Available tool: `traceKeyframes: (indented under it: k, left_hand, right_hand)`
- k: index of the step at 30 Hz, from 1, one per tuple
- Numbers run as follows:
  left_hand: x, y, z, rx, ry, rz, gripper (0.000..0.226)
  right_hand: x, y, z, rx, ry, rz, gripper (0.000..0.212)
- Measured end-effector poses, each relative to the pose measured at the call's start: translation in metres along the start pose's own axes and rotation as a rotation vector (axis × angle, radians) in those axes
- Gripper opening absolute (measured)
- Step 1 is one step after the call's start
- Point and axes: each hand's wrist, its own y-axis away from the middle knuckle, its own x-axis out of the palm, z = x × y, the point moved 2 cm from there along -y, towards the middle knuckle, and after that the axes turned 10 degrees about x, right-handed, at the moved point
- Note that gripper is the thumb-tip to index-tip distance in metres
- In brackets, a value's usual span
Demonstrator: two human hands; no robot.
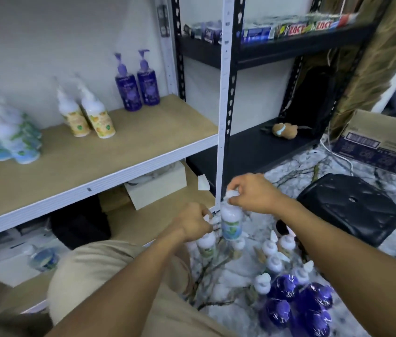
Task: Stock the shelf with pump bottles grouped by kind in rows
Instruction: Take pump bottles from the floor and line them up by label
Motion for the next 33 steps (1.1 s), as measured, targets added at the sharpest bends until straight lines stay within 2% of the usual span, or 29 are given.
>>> traceKeyframes:
  k: [5,8,11,17,19,25,33]
  left_hand:
    - [-0.098,0.020,-0.019,0.113,-0.066,-0.139,0.014]
    - [-0.156,0.037,-0.029,0.158,-0.072,-0.271,0.022]
    - [-0.209,0.055,-0.033,0.141,-0.075,-0.399,0.030]
    - [-0.298,0.088,-0.023,0.089,-0.073,-0.517,0.032]
    - [-0.319,0.097,-0.015,0.061,-0.105,-0.565,0.029]
    - [-0.363,0.117,0.018,0.001,-0.135,-0.656,0.027]
    - [-0.380,0.124,0.067,-0.040,-0.116,-0.787,0.025]
  right_hand:
    - [-0.048,-0.013,0.064,-0.089,-0.036,-0.082,0.007]
    - [-0.073,-0.021,0.104,-0.149,-0.062,-0.125,0.011]
    - [-0.092,-0.031,0.144,-0.195,-0.086,-0.139,0.015]
    - [-0.104,-0.059,0.215,-0.286,-0.155,-0.132,0.013]
    - [-0.101,-0.071,0.234,-0.292,-0.153,-0.125,0.008]
    - [-0.087,-0.106,0.288,-0.288,-0.148,-0.155,0.014]
    - [-0.060,-0.152,0.317,-0.225,-0.142,-0.221,0.013]
